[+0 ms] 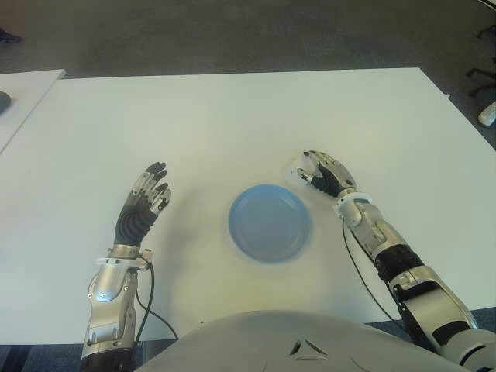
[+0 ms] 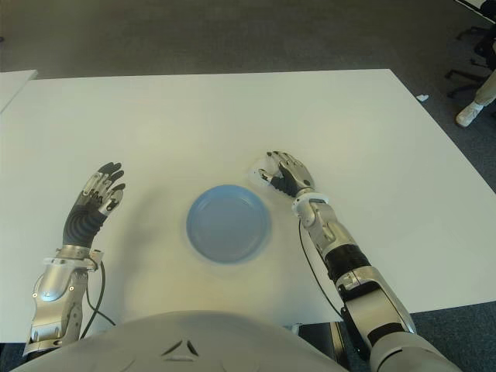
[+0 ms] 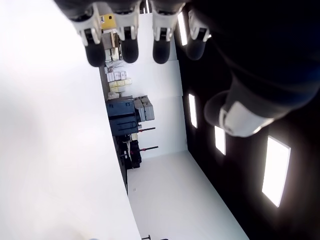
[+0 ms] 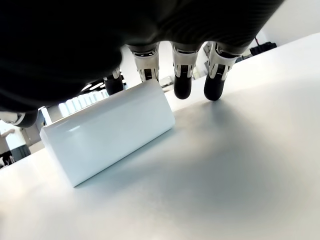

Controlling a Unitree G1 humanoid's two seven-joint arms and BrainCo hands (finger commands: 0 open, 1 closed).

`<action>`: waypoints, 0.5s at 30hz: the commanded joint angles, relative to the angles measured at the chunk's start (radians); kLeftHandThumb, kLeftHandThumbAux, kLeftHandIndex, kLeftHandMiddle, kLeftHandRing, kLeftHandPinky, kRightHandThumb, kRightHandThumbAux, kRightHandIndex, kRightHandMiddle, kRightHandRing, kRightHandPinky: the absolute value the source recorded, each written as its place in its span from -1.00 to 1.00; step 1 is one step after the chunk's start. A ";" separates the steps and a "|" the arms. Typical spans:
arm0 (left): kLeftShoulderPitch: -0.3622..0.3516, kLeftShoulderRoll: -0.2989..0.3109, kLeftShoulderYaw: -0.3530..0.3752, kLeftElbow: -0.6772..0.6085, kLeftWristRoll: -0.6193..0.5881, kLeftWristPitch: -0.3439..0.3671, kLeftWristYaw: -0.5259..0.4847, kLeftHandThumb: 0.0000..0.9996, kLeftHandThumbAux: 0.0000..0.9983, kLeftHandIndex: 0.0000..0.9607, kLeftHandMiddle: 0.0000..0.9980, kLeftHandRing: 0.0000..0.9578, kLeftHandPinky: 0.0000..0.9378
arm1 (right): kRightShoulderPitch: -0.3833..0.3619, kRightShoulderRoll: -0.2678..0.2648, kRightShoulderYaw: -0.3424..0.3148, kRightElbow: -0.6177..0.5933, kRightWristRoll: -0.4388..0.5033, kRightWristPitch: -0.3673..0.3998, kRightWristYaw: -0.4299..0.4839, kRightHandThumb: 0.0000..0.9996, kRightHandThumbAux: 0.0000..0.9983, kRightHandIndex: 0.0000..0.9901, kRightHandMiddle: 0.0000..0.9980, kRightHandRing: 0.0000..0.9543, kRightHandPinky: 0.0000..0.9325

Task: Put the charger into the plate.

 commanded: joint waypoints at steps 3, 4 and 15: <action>0.013 0.009 0.006 -0.017 -0.005 0.016 -0.006 -0.21 0.19 -0.86 -0.83 -0.82 -0.72 | 0.034 -0.008 -0.006 -0.003 0.008 0.026 0.027 -0.33 -0.78 -1.00 -1.00 -1.00 -1.00; 0.015 0.009 0.006 -0.018 -0.005 0.017 -0.006 -0.21 0.19 -0.86 -0.83 -0.82 -0.72 | 0.036 -0.009 -0.006 -0.006 0.008 0.027 0.028 -0.33 -0.78 -1.00 -1.00 -1.00 -1.00; 0.027 0.007 0.006 -0.037 -0.007 0.022 -0.006 -0.21 0.19 -0.86 -0.83 -0.82 -0.72 | 0.060 -0.019 -0.015 -0.015 0.008 0.019 0.032 -0.33 -0.78 -1.00 -1.00 -1.00 -1.00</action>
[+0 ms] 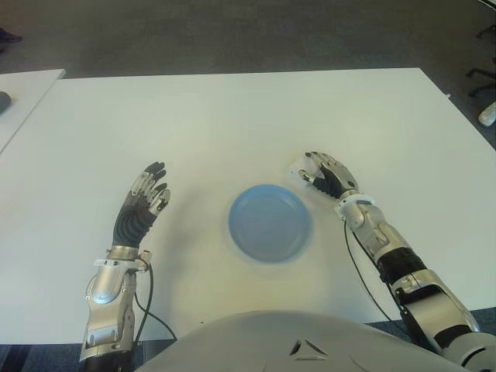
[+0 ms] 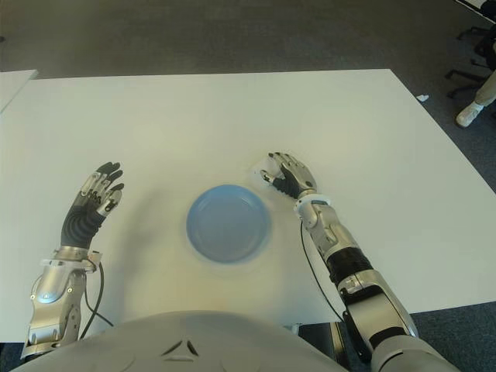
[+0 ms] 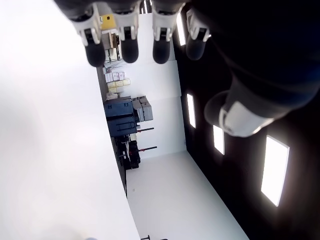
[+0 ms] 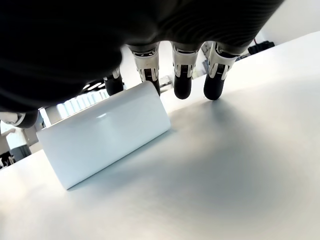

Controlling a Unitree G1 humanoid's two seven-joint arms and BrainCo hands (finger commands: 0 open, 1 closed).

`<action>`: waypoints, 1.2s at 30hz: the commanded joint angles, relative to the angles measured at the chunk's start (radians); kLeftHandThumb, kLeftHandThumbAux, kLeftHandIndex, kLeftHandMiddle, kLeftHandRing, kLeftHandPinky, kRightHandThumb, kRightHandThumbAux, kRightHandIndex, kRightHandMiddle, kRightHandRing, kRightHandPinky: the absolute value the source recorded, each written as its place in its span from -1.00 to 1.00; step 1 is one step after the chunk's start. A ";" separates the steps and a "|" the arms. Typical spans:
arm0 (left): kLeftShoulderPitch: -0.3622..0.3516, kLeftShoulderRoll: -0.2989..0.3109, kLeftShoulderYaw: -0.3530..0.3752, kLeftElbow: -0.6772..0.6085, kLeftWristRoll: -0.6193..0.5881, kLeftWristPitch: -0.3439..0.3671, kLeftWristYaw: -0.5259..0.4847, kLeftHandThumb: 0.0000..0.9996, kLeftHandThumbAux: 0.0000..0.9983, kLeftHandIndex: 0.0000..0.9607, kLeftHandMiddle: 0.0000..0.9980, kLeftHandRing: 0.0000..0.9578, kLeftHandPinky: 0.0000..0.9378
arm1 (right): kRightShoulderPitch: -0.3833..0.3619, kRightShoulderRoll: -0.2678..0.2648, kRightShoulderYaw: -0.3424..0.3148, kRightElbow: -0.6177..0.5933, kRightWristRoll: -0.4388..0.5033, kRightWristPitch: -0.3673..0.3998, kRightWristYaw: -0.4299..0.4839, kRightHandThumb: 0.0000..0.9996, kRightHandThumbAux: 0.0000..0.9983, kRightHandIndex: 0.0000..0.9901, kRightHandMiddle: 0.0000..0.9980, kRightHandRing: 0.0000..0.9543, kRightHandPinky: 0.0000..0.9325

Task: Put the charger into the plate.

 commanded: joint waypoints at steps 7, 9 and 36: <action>0.016 0.004 0.002 -0.020 -0.003 0.024 -0.003 -0.21 0.19 -0.86 -0.83 -0.82 -0.72 | 0.047 -0.018 -0.002 0.007 0.009 0.012 0.028 -0.36 -0.78 -1.00 -1.00 -1.00 -1.00; 0.018 0.003 0.000 -0.024 -0.002 0.026 -0.002 -0.21 0.19 -0.86 -0.83 -0.82 -0.72 | 0.048 -0.020 -0.002 0.008 0.009 0.010 0.030 -0.37 -0.78 -1.00 -1.00 -1.00 -1.00; 0.011 -0.030 -0.035 -0.035 0.043 0.035 0.025 -0.21 0.19 -0.86 -0.83 -0.82 -0.72 | 0.001 -0.040 -0.017 0.080 0.026 -0.086 0.011 -0.37 -0.79 -1.00 -1.00 -1.00 -1.00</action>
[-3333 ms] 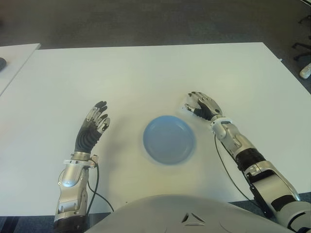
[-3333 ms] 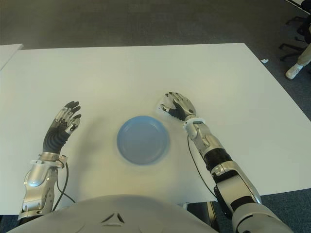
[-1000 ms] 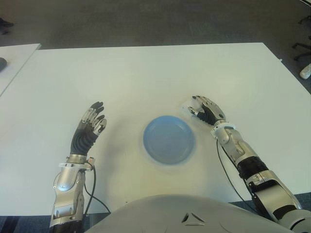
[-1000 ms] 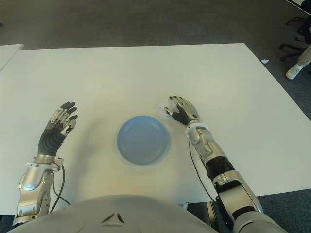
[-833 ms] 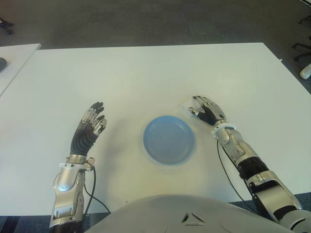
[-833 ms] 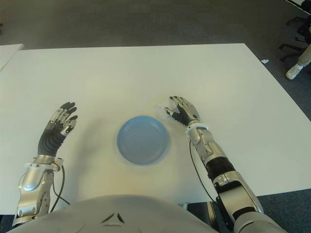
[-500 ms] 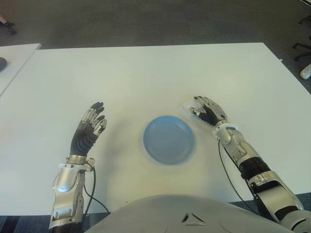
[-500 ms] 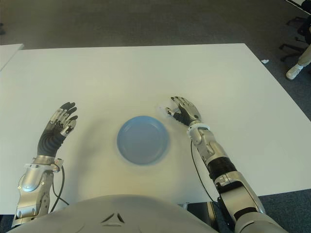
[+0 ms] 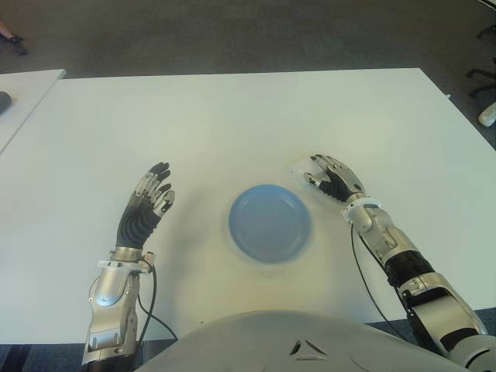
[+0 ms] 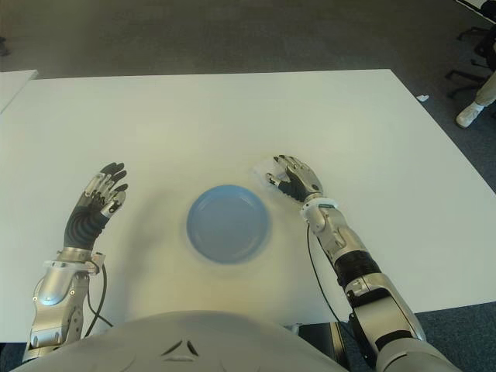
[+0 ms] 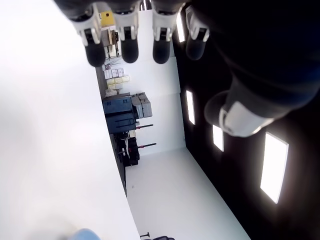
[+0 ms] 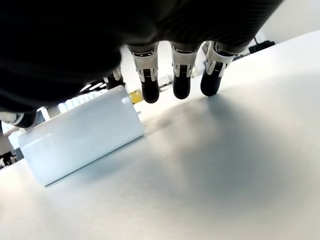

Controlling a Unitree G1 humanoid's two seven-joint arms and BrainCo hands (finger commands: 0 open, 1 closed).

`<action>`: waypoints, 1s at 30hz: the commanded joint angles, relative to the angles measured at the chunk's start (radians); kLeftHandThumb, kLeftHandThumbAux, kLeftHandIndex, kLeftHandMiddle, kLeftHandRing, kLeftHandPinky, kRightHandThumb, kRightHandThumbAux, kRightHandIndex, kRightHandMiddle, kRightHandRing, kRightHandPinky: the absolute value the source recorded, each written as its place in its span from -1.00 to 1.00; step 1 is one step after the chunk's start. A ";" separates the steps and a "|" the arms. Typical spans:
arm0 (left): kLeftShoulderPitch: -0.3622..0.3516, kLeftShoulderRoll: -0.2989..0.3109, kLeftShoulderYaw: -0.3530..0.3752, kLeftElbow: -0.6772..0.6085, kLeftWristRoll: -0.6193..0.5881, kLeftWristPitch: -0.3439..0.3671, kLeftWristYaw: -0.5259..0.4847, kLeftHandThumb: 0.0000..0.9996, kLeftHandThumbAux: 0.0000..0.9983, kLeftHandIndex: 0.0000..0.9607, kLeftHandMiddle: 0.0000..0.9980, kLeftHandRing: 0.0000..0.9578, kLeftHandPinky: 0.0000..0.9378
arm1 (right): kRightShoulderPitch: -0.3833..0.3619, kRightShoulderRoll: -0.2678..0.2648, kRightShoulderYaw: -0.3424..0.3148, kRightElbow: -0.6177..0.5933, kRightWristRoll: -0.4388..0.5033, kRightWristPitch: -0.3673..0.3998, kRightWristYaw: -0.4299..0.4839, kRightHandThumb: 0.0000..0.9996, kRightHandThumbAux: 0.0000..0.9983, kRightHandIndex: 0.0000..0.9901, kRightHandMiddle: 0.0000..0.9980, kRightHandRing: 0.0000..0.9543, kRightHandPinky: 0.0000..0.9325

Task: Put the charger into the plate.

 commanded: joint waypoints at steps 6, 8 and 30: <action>-0.020 -0.015 -0.022 0.020 0.032 0.017 0.025 -0.21 0.19 -0.86 -0.83 -0.82 -0.72 | -0.058 -0.039 -0.022 -0.044 0.010 0.014 0.055 -0.39 -0.79 -1.00 -1.00 -1.00 -1.00; -0.025 -0.017 -0.025 0.025 0.037 0.017 0.028 -0.21 0.19 -0.86 -0.83 -0.82 -0.72 | -0.071 -0.053 -0.035 -0.071 0.015 0.013 0.073 -0.39 -0.78 -1.00 -1.00 -1.00 -1.00; -0.062 -0.030 -0.050 0.056 0.067 0.019 0.057 -0.21 0.19 -0.86 -0.83 -0.82 -0.72 | -0.198 -0.077 -0.037 -0.023 -0.008 -0.131 0.024 -0.46 -0.77 -1.00 -1.00 -1.00 -1.00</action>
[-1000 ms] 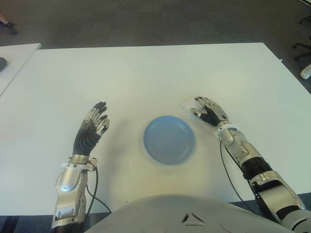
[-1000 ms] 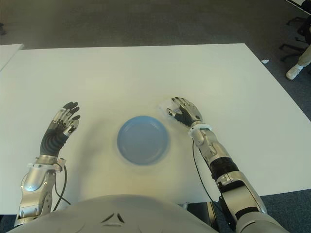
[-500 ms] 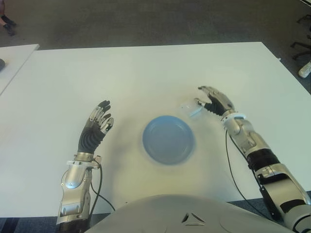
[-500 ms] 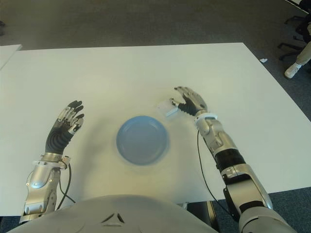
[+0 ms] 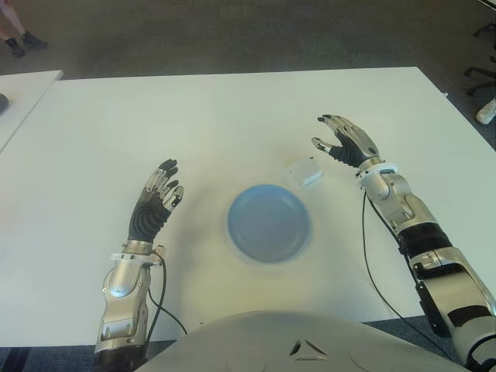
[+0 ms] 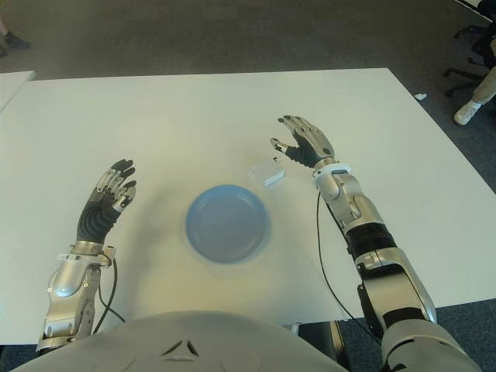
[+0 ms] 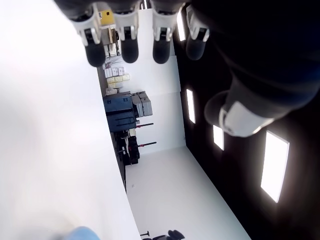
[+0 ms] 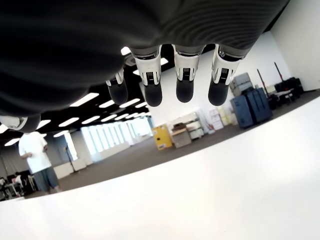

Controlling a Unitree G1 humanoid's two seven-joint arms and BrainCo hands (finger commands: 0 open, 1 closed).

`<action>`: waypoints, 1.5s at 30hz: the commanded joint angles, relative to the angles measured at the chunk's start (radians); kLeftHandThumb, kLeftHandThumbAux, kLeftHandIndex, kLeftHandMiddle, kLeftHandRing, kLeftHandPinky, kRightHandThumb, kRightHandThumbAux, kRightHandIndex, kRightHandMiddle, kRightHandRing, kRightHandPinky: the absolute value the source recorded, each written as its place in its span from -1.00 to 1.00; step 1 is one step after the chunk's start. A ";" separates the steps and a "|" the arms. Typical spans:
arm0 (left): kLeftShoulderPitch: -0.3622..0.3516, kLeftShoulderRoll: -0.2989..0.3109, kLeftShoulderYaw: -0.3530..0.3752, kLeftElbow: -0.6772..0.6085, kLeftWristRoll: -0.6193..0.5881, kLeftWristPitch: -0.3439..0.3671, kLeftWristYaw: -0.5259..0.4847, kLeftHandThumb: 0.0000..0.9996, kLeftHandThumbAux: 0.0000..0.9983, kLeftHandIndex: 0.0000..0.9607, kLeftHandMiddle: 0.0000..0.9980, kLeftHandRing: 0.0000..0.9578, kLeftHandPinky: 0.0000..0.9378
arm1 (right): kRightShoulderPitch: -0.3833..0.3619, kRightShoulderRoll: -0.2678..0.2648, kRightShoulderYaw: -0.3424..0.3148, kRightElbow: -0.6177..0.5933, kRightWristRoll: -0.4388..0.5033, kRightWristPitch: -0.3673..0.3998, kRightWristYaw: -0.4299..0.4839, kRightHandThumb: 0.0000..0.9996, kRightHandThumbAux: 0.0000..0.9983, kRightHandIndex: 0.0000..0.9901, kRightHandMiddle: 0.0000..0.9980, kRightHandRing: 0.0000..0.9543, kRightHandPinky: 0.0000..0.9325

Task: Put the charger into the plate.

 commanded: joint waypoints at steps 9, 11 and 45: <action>-0.009 -0.014 -0.023 0.008 0.028 0.020 0.023 -0.21 0.19 -0.86 -0.83 -0.82 -0.72 | -0.077 -0.023 0.099 0.117 -0.070 -0.108 0.016 -0.48 -0.78 -1.00 -1.00 -1.00 -1.00; -0.007 -0.016 -0.026 0.004 0.031 0.021 0.025 -0.21 0.19 -0.86 -0.83 -0.82 -0.72 | -0.085 -0.028 0.111 0.139 -0.076 -0.124 0.016 -0.48 -0.78 -1.00 -1.00 -1.00 -1.00; 0.059 -0.026 -0.050 -0.094 0.042 0.048 0.042 -0.21 0.19 -0.86 -0.83 -0.82 -0.72 | -0.131 -0.041 0.271 0.343 -0.173 -0.241 -0.040 -0.50 -0.67 -1.00 -1.00 -1.00 -1.00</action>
